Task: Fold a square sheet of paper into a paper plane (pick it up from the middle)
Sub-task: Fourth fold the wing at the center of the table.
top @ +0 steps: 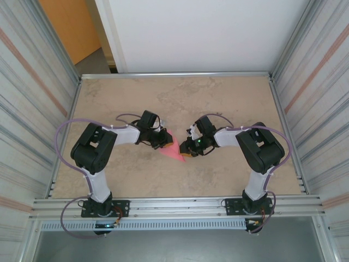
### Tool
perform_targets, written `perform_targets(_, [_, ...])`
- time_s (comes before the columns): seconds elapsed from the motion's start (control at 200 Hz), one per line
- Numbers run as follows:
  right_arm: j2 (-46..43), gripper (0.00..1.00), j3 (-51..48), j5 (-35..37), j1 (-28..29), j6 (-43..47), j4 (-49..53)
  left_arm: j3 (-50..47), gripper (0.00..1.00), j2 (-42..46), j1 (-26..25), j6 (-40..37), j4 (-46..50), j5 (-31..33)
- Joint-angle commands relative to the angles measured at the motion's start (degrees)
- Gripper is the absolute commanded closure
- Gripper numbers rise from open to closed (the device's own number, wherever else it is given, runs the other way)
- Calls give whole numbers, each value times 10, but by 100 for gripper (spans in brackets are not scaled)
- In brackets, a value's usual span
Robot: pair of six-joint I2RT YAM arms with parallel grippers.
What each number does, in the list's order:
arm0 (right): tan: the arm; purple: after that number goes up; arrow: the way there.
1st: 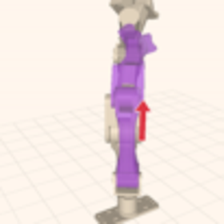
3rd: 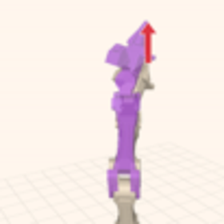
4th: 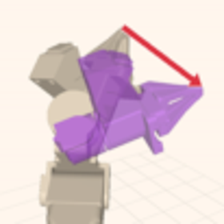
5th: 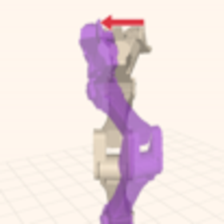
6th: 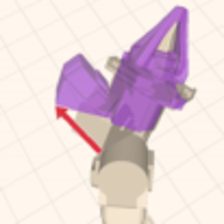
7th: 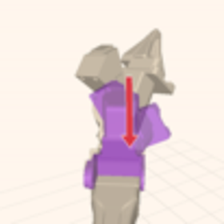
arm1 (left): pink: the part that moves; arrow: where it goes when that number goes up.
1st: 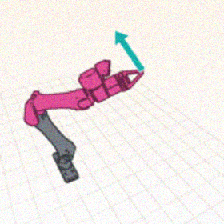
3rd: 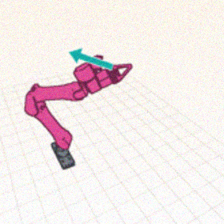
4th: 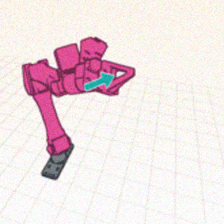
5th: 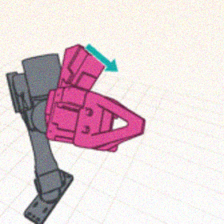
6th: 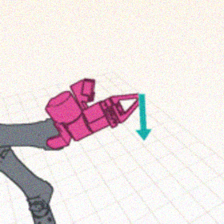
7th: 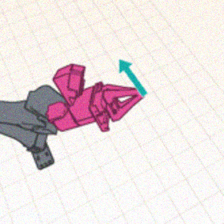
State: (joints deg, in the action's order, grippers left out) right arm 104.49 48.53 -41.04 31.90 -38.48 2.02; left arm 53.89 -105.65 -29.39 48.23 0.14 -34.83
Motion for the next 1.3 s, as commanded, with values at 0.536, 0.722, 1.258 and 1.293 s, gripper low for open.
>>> perform_targets(0.536, [47, 74, -23, 76, 2, 9, 38, -7, 89, -3, 5, -3, 29, 26])
perform_targets(0.722, [54, 74, -20, 83, 4, 10, 47, -9, 89, -3, 6, -2, 29, 27])
perform_targets(1.258, [65, 74, -14, 109, 7, 6, 70, -26, 91, -2, 10, -3, 20, 30])
perform_targets(1.293, [64, 74, -14, 107, 7, 5, 68, -28, 91, -2, 11, -4, 17, 29])
